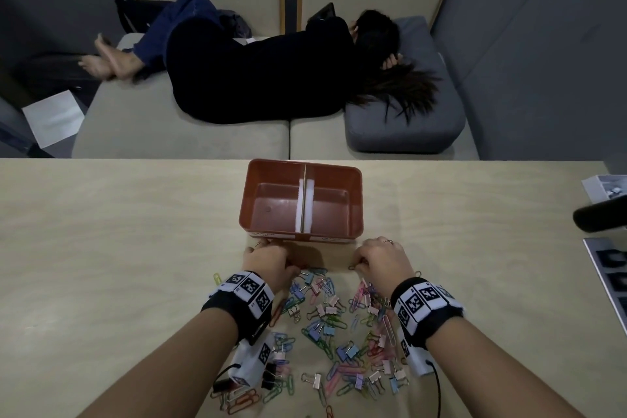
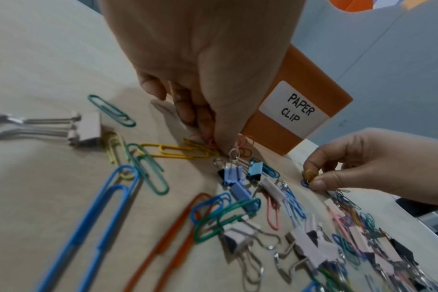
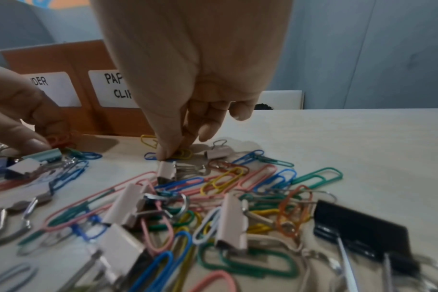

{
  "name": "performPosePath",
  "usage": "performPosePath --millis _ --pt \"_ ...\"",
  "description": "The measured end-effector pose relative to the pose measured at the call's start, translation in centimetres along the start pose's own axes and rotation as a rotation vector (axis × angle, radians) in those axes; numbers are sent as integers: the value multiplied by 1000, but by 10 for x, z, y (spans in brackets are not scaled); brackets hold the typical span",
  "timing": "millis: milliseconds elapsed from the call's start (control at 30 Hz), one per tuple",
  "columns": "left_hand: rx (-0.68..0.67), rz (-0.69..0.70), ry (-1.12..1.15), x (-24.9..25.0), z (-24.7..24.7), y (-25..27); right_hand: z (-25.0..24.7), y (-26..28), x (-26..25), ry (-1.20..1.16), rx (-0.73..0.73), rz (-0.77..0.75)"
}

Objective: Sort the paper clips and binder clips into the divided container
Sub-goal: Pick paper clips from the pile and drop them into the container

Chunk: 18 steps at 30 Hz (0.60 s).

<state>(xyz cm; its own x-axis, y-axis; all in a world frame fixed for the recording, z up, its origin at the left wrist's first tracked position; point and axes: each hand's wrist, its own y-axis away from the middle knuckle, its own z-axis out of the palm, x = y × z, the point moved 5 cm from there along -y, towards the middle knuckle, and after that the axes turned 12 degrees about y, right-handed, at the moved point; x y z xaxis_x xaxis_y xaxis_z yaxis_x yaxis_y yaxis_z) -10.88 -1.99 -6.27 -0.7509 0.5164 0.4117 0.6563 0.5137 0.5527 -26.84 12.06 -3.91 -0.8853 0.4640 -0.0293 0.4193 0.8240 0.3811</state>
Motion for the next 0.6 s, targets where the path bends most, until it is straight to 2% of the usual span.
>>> performPosePath --millis 133,367,600 --pt "-8 26 -23 1 0 4 4 3 0 -61 -7 21" --pt "89 12 159 -24 -16 19 7 9 0 -151 -10 24" --pt "108 -29 279 -55 -24 35 -1 4 -30 -236 47 -18"
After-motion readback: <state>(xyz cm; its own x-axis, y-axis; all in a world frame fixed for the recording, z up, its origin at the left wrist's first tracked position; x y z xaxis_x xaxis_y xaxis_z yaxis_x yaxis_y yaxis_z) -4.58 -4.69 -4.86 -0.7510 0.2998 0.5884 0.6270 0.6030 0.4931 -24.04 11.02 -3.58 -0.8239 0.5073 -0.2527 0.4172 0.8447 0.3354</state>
